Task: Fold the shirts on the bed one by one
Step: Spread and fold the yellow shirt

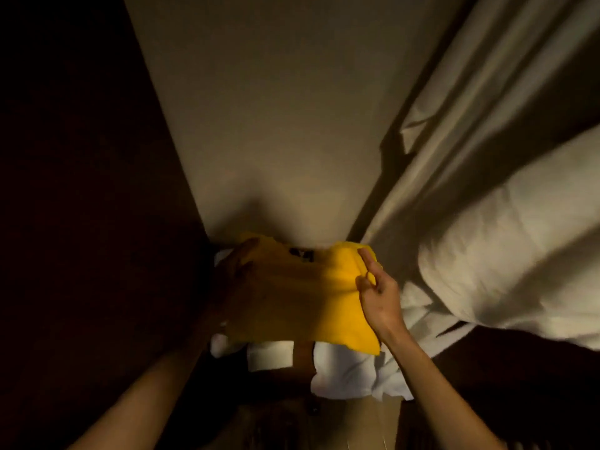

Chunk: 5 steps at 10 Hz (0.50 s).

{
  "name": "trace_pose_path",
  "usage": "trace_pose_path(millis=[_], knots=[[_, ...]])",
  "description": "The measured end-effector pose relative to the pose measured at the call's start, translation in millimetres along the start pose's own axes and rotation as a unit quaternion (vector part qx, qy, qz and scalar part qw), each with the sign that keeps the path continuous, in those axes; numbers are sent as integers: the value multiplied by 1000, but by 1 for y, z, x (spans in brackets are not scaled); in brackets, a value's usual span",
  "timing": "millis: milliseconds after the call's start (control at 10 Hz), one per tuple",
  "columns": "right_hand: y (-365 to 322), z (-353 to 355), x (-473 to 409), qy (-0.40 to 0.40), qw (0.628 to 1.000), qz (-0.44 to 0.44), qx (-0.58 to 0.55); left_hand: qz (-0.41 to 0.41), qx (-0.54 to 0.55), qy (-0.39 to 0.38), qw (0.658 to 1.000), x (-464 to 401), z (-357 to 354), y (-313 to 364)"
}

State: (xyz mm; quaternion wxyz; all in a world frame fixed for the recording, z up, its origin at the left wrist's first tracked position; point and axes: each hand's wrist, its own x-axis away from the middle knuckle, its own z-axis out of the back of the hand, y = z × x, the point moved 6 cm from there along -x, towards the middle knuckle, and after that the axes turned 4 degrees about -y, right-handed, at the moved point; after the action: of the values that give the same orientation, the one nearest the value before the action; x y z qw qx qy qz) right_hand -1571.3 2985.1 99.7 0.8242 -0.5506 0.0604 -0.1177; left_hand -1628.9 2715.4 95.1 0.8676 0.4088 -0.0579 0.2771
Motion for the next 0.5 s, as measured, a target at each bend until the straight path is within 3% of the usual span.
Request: trace_pose_path(millis=[100,300,500], knots=[[77,-46,-23,-42,998,-50,-5,-113,31,-166,979,-37,-55,-70],[206,-141,-44,-127,985,-120,-4,-72,111,-176,975,-101,-122,-176],[246,-220,-107,-150,977,-107,-108,-277,65,-94,954,-173,-132,-192]])
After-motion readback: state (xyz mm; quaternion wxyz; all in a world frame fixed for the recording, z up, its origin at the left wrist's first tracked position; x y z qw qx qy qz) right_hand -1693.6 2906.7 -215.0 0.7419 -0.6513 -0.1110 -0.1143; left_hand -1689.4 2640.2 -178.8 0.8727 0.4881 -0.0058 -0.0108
